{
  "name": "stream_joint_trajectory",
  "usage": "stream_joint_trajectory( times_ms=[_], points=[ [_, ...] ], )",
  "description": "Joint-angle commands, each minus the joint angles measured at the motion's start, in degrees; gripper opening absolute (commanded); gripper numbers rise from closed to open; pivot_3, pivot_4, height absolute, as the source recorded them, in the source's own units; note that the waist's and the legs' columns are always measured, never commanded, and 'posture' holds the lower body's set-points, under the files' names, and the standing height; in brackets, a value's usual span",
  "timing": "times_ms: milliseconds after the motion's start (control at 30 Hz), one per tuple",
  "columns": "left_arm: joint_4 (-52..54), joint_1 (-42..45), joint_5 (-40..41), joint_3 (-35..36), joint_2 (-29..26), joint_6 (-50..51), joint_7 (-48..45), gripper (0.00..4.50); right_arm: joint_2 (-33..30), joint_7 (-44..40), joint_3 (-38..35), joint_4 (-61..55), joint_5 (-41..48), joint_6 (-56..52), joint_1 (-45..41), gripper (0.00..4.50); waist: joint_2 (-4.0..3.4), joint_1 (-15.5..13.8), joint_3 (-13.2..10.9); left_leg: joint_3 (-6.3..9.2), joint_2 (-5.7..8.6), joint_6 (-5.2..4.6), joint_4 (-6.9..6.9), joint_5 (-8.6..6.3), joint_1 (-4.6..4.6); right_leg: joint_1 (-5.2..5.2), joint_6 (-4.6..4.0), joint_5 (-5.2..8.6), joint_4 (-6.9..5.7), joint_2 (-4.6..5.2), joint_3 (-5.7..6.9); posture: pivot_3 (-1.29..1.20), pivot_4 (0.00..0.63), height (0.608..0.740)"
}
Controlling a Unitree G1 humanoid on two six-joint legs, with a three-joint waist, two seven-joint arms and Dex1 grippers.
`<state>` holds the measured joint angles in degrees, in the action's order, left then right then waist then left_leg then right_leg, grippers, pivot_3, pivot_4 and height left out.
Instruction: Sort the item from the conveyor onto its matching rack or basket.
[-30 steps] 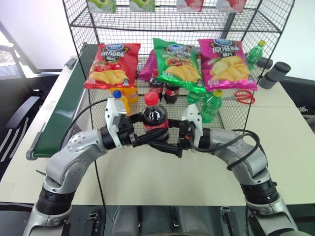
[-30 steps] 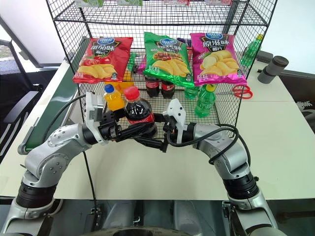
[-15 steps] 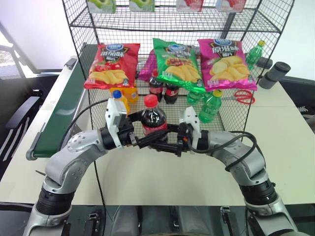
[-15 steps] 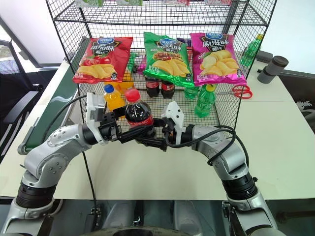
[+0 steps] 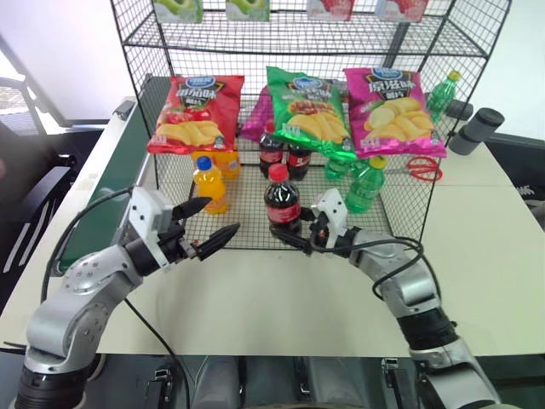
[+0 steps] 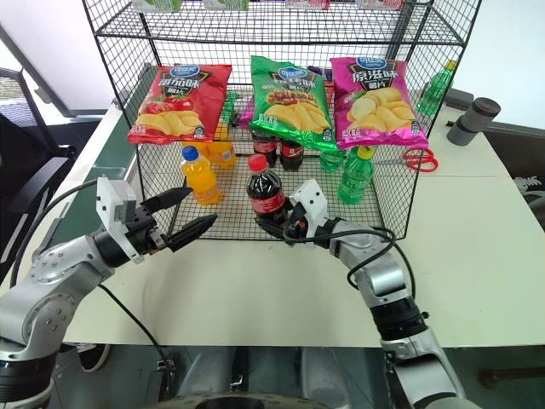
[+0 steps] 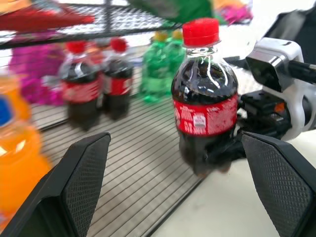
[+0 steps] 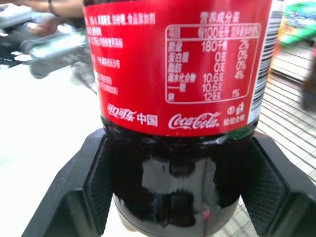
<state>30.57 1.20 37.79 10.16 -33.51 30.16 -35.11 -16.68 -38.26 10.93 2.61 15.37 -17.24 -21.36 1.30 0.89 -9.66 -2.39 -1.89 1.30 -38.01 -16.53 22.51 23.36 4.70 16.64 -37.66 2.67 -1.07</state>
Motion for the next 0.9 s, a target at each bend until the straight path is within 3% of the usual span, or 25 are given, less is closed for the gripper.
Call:
stream_joint_trajectory(
  times_ms=[33, 233, 433, 867, 900],
  points=[
    [-0.7, -0.4, -6.3, -2.7, 2.8, -6.3, 1.9, 4.48, 4.1, 7.4, -0.9, 11.2, -7.0, 13.4, -5.2, 2.87, 0.0, 0.1, 0.0, -0.02, 0.0, 0.0, 0.0, 0.0, -0.02, -0.01, 0.0, 0.0, 0.0, 0.0, -0.01, 0.0, 0.15, 0.734],
    [-1.9, 0.6, -11.3, -7.2, 7.6, -10.5, 3.7, 4.48, 9.1, 15.6, -2.9, 31.1, -12.0, 27.5, -12.3, 2.87, 0.0, 0.2, 0.0, -0.1, -0.01, 0.02, -0.01, 0.01, 0.0, 0.04, 0.01, -0.01, -0.04, 0.02, -0.07, 0.0, 0.15, 0.734],
    [-1.6, 0.4, -13.6, -10.2, 10.5, -11.9, 4.5, 4.48, 12.0, 19.9, -5.9, 46.4, -12.5, 32.8, -18.4, 2.87, 0.0, 0.3, 0.0, -0.13, -0.02, 0.03, -0.01, 0.01, -0.02, 0.06, 0.01, -0.01, -0.12, 0.07, -0.11, 0.0, 0.15, 0.734],
    [-2.6, 0.2, -15.5, -9.6, 9.1, -11.8, 4.0, 4.48, 14.4, 19.1, -9.9, 57.7, -12.0, 36.3, -22.0, 2.87, -0.02, 1.5, 0.0, -0.13, -0.03, 0.06, -0.01, 0.03, -0.09, 0.07, 0.01, -0.01, -0.33, 0.13, -0.13, 0.0, 0.15, 0.734],
    [-2.7, 0.3, -15.5, -9.6, 9.1, -11.8, 4.0, 4.5, 14.4, 18.9, -10.0, 57.7, -12.1, 36.6, -21.9, 3.37, -0.02, 1.6, 0.0, -0.13, -0.03, 0.06, -0.01, 0.03, -0.09, 0.07, 0.01, -0.01, -0.33, 0.13, -0.13, 0.0, 0.15, 0.734]
  ],
)
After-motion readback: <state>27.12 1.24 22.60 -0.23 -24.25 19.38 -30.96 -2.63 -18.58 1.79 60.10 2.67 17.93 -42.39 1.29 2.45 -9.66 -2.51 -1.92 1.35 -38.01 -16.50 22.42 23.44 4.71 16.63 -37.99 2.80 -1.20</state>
